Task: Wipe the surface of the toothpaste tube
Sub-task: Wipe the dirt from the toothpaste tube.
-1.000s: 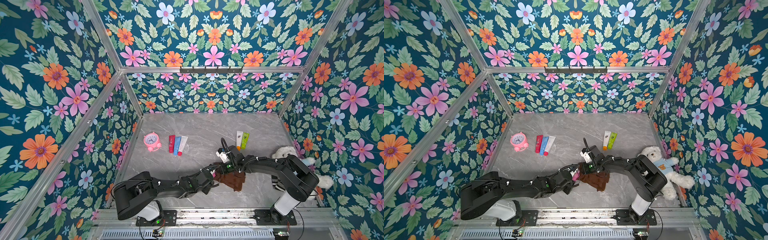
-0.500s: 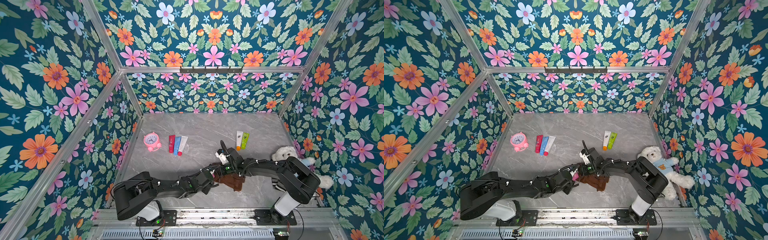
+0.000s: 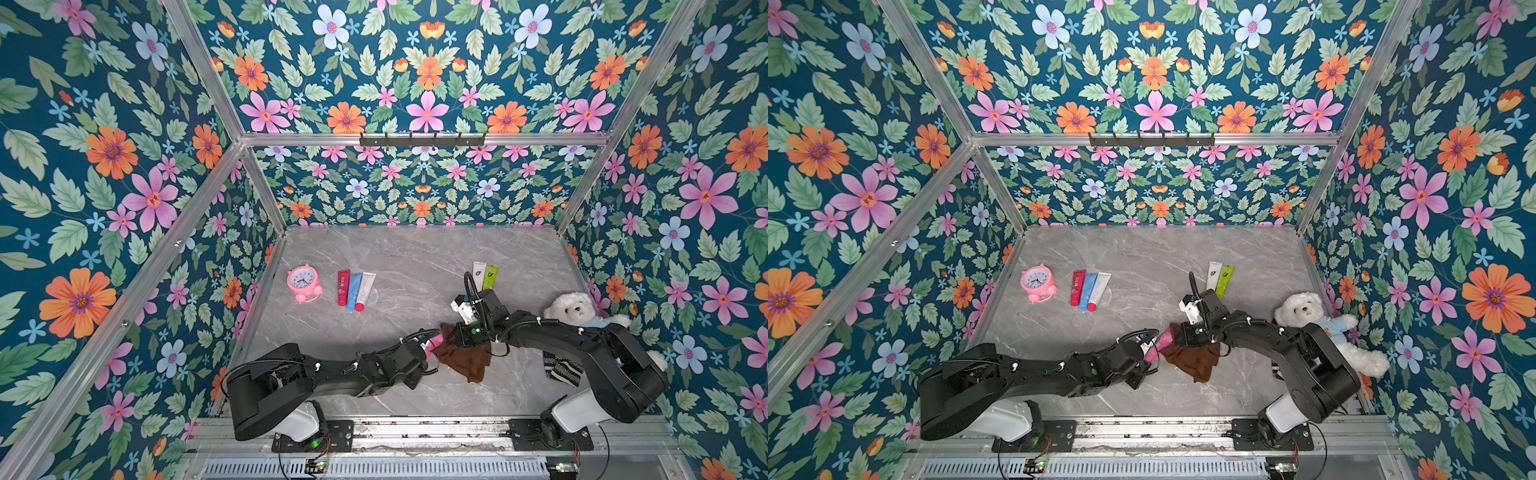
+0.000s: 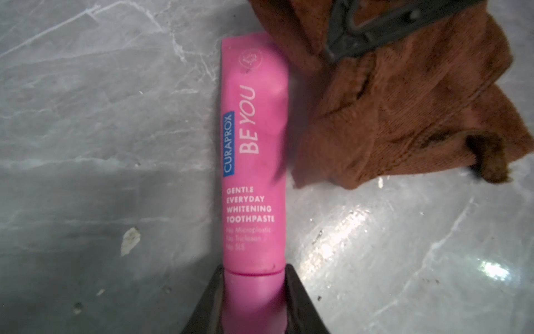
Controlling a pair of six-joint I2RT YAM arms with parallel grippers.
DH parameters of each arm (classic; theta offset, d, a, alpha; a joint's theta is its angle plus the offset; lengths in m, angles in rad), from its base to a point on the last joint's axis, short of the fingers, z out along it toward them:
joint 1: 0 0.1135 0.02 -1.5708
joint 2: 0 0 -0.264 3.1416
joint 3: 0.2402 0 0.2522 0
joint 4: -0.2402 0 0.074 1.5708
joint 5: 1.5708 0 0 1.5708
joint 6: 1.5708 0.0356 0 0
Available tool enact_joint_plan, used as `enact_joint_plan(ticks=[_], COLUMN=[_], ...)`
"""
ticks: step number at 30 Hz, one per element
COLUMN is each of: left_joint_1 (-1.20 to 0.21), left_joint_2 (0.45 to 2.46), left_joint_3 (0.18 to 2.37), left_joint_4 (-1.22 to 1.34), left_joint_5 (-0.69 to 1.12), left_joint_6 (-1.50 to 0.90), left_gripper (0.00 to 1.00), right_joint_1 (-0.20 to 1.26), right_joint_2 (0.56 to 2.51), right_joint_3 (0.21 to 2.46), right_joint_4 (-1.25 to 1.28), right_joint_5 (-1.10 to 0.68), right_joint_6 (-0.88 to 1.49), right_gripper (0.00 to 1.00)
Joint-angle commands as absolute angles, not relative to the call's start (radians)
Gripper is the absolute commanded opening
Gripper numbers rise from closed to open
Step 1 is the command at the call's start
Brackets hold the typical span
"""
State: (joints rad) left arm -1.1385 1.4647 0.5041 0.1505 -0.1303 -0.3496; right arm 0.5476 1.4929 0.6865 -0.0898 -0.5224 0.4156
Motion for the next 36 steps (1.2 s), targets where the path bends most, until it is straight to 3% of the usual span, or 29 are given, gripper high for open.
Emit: enact_joint_plan(ticks=[1, 11, 18, 26, 30, 36], left_joint_1=[-1.139, -1.139, -1.139, -1.139, -1.139, -1.139], left_joint_2=[1.476, 1.483, 1.481, 1.480, 1.486, 1.487], left_joint_3=[0.509, 0.515, 0.514, 0.511, 0.514, 0.517], left_joint_4=[0.132, 0.127, 0.129, 0.131, 0.132, 0.132], left_joint_5=[-0.119, -0.116, -0.113, -0.112, -0.110, -0.108], left_joint_6=[-0.341, -0.339, -0.338, -0.336, -0.335, -0.333], left_gripper=[0.00, 0.00, 0.00, 0.00, 0.00, 0.00], right_joint_1=[0.586, 0.679, 0.650, 0.484, 0.493, 0.619], right_joint_2=[1.452, 1.610, 1.688, 1.618, 1.581, 1.536], right_joint_3=[0.685, 0.728, 0.771, 0.730, 0.714, 0.715], right_joint_4=[-0.081, 0.024, -0.066, -0.135, -0.103, -0.069], right_joint_5=[-0.596, -0.681, -0.568, -0.422, -0.497, -0.586], right_joint_6=[0.441, 0.496, 0.441, 0.389, 0.389, 0.431], right_gripper=[0.00, 0.00, 0.00, 0.00, 0.00, 0.00])
